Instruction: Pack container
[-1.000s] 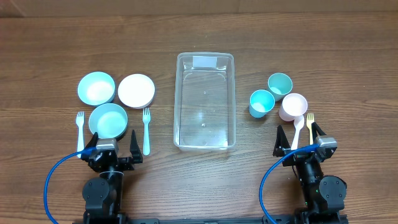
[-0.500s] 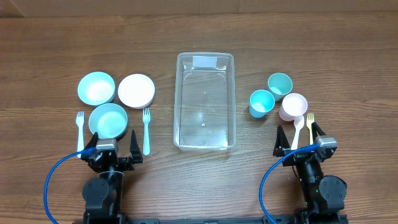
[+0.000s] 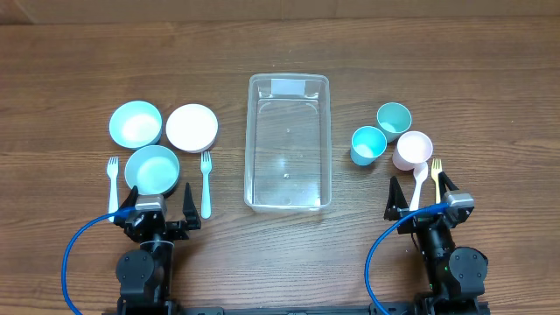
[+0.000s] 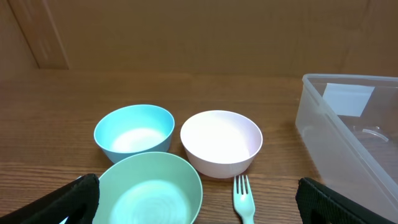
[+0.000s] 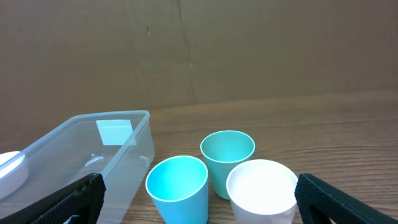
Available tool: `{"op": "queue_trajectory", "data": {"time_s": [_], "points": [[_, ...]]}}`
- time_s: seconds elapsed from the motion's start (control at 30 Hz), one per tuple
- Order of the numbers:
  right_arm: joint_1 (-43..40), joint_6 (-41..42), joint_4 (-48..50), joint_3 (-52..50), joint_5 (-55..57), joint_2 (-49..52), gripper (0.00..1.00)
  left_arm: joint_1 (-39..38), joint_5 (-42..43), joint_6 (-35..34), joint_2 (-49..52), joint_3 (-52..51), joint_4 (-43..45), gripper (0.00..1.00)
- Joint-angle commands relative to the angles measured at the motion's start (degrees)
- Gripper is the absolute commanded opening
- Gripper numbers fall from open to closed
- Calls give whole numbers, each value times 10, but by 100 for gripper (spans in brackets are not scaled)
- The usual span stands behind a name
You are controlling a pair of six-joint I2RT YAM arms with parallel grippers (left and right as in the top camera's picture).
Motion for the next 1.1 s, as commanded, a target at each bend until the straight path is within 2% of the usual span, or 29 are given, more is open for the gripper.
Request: {"op": "queue_trajectory", "data": {"time_s": [0.0, 0.93, 1.07], "points": [[-3, -2, 4, -6, -3, -6, 100, 3, 4, -10, -5, -2, 1, 100], [-3, -2, 5, -6, -3, -6, 100, 3, 4, -10, -5, -2, 1, 100], [-2, 2, 57, -5, -48, -6, 100, 3, 4, -10, -5, -2, 1, 100]]}}
